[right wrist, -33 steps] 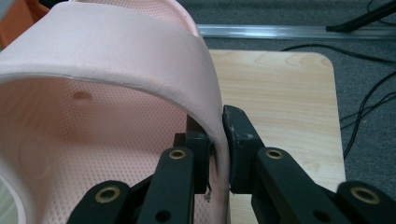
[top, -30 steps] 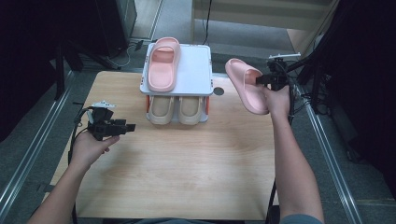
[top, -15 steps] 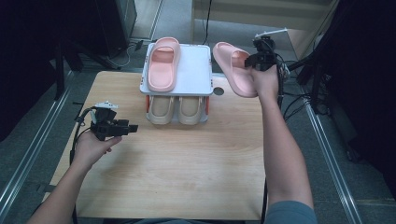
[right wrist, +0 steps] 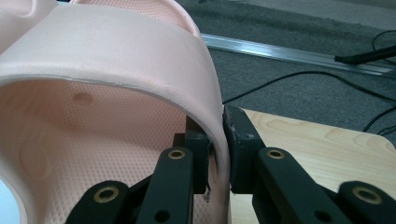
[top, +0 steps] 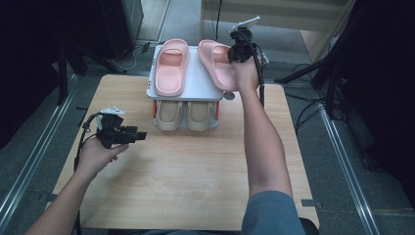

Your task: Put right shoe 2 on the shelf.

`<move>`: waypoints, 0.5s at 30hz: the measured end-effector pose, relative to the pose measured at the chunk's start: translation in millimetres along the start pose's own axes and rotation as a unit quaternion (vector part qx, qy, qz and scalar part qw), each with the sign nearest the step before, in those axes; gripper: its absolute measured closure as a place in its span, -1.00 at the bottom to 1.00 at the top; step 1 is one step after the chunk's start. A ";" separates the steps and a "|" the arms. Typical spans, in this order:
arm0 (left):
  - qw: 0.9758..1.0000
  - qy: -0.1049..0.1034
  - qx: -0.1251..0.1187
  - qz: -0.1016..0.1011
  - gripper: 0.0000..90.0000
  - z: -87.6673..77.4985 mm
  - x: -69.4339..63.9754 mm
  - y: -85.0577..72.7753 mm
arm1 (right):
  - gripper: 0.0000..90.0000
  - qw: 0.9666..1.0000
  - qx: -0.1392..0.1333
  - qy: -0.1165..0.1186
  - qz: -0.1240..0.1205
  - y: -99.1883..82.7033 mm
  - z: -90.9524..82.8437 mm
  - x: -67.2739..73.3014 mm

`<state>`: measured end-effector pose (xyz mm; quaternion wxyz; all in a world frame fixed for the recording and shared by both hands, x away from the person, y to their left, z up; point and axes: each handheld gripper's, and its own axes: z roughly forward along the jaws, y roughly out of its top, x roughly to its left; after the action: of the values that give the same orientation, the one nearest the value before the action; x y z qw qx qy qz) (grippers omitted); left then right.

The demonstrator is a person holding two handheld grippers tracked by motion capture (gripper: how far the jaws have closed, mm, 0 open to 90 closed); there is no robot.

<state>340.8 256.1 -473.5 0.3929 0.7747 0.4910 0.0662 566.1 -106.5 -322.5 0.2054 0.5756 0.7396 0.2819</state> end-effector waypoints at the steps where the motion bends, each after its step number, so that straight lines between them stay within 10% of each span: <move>1: 1.000 -0.001 -0.002 -0.001 0.01 0.2 -0.2 0.0 | 0.81 1.000 0.000 0.000 0.000 0.0 0.0 0.0; 15: 1.000 -0.008 -0.004 0.007 0.01 0.3 -2.0 0.8 | 0.76 1.000 0.007 -0.020 -0.010 11.5 18.9 31.9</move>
<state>340.5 254.1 -472.6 0.3993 0.7770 0.4823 0.0651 578.4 -70.3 -328.7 0.2186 0.5748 0.7434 0.2631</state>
